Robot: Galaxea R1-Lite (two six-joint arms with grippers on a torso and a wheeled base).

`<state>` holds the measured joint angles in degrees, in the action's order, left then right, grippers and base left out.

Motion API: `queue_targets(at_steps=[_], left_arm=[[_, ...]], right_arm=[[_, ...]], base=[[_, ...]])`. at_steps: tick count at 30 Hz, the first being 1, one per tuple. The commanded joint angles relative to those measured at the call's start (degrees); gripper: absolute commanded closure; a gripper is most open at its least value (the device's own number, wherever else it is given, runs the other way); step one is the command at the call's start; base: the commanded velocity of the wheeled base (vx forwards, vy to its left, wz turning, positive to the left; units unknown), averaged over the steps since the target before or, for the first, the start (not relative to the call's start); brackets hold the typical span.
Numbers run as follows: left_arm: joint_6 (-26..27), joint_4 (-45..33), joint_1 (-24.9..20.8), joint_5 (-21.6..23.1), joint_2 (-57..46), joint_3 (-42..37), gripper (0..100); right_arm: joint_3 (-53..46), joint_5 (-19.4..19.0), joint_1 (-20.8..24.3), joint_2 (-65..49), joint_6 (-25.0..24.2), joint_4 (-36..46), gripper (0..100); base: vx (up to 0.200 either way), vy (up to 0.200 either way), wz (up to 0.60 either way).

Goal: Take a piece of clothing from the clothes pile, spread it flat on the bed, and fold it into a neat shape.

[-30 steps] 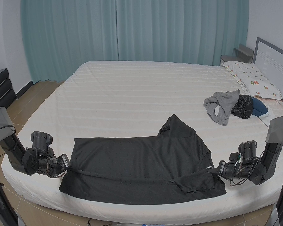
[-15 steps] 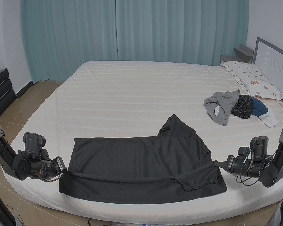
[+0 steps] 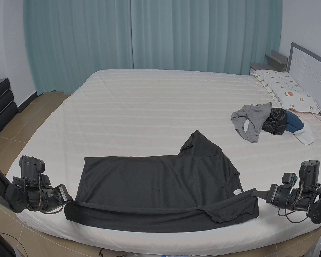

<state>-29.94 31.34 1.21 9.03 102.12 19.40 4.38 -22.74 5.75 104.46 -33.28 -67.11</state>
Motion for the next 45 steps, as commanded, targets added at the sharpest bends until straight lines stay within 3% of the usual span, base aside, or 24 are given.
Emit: queue_targets(at_steps=[1, 9, 13, 20, 26, 45], left_arm=[[0.15, -1.90, 0.02, 0.02, -3.42, -1.55, 100], [0.32, -9.28, -0.06, 0.11, -5.97, -1.55, 100], [4.36, -13.94, 0.38, 0.20, -6.32, -1.47, 100], [4.36, -14.20, 0.46, 0.20, -5.62, -0.85, 100], [4.36, -13.85, 0.38, 0.20, -3.33, 0.38, 100], [1.55, -13.85, 0.90, -0.16, 15.56, 16.90, 100]], right_arm=[[-2.27, -0.12, -0.04, -3.83, -0.03, -0.04, 100], [-4.38, -0.20, -0.30, -5.32, -0.12, 0.66, 100], [-4.38, -0.20, -0.48, -6.38, -0.38, 3.65, 100], [-4.38, -0.20, -0.04, -10.77, 0.23, 11.30, 100], [-3.59, -0.20, -0.04, -9.80, 0.23, 11.91, 100], [18.04, 0.76, -0.04, 15.69, 0.23, 12.18, 100]], base=[[0.000, 0.000, 0.00], [0.000, 0.000, 0.00], [0.000, 0.000, 0.00], [0.000, 0.000, 0.00], [0.000, 0.000, 0.00], [0.000, 0.000, 0.00]])
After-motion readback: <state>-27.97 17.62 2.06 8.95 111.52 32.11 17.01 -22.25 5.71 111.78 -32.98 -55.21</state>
